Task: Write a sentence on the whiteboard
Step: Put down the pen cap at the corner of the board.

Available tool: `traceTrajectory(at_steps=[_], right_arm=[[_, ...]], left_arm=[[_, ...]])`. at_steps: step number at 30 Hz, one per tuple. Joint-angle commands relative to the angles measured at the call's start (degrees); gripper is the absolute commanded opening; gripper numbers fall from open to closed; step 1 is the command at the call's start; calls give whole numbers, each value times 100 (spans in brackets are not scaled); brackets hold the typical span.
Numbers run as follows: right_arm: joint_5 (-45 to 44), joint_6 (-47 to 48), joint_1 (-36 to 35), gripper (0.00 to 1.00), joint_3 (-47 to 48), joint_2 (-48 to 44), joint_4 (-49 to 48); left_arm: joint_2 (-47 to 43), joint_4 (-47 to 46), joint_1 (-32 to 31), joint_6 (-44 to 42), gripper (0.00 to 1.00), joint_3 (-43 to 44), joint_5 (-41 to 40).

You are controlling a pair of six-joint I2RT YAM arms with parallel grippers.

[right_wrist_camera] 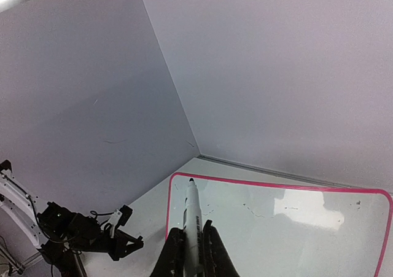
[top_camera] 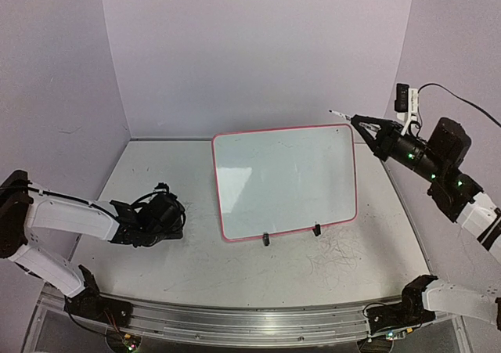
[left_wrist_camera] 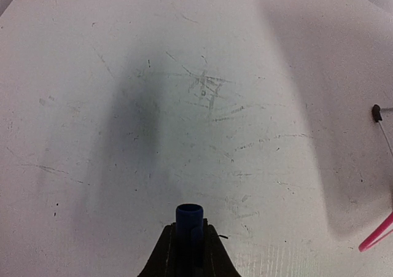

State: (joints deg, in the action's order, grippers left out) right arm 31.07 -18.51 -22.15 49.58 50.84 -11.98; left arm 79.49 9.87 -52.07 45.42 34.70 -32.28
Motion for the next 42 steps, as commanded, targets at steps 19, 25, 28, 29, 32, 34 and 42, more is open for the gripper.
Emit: traceTrajectory(at_steps=[19,25,28,29,32,34,42], right_arm=[[-460,155,8,0,-81,21,73],[-285,128,7,0,-98,40,95],[-303,120,7,0,-98,49,138],[-296,121,3,0,-98,44,154],[-274,120,5,0,-107,34,178],[-272,110,4,0,-117,27,187],[-887,268,0,0,-112,34,625]], left_arm=[[1260,-574,-4,538,7,10,-170],[1331,-574,-4,531,17,19,-159],[1309,-574,-4,512,21,-2,-173],[1289,-575,-4,512,22,-6,-181],[1234,-574,-5,473,26,-16,-181],[1151,-568,-7,430,28,-16,-146],[30,-195,12,206,45,60,-105]])
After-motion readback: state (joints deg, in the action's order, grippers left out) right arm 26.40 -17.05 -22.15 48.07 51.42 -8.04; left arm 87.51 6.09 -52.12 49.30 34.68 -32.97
